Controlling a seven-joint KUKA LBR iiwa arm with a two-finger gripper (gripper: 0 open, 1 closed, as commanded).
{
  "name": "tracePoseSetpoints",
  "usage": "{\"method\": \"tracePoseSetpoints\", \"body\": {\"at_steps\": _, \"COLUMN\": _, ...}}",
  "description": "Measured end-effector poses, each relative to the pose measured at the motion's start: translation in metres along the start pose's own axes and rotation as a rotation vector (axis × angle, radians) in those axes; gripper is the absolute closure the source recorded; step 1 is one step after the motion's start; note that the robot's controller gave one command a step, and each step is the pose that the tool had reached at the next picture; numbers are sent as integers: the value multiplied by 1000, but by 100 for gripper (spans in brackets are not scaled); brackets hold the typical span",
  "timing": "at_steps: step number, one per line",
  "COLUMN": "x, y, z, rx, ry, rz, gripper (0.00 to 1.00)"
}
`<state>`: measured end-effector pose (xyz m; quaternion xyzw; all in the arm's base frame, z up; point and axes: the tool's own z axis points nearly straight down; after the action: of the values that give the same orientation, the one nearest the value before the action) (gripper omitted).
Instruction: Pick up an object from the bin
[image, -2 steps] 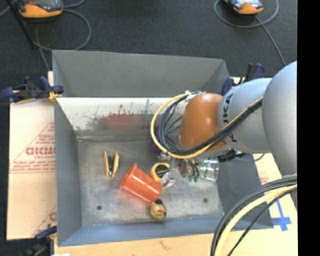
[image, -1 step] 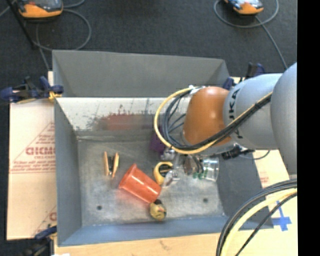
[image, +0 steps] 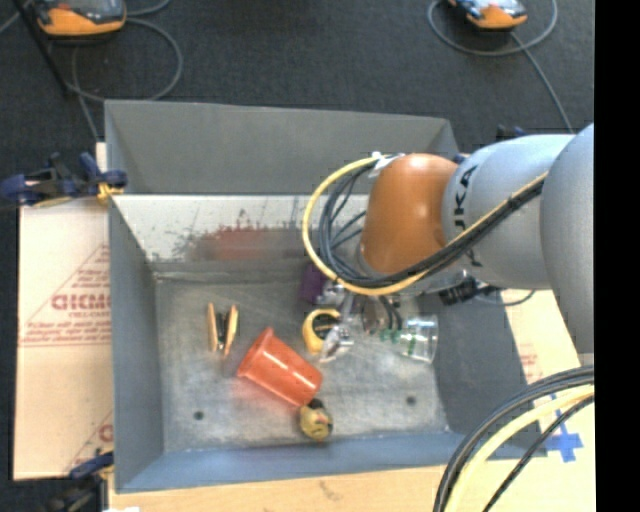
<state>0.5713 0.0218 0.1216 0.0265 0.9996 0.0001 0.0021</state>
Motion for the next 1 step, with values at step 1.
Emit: {"method": "tracePoseSetpoints", "body": {"at_steps": 1, "x": 10, "y": -11, "z": -1, "rx": 0, "ry": 4, "rz": 90, "gripper": 100}}
